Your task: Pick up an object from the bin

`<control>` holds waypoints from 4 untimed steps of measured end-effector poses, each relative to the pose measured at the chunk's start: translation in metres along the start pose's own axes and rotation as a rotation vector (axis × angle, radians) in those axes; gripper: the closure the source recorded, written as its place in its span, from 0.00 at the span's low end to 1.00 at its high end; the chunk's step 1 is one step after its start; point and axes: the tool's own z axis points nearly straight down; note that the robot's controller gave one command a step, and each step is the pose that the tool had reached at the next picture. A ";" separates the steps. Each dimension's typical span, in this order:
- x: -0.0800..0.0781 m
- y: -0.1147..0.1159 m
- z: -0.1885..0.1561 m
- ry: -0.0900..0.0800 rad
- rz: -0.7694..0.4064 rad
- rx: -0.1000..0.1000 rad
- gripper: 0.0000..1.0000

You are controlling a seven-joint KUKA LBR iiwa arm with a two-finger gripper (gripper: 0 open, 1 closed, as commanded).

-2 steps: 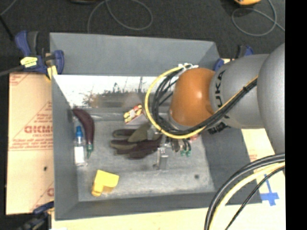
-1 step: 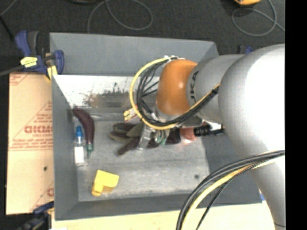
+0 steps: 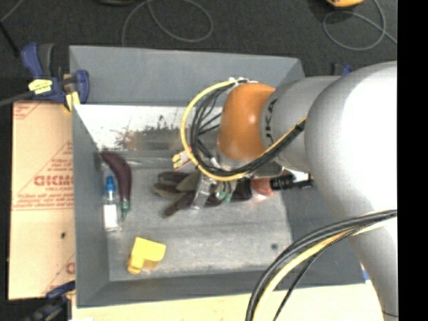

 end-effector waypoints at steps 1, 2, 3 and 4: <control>0.000 0.007 -0.089 0.001 -0.004 0.000 0.00; -0.002 0.009 -0.108 -0.007 -0.006 -0.003 0.00; 0.005 0.007 -0.089 -0.009 0.047 -0.005 0.00; 0.001 0.011 -0.032 -0.010 0.061 -0.004 0.00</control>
Offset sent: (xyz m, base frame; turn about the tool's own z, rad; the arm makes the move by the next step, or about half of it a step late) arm 0.0000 0.0000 0.0000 0.0000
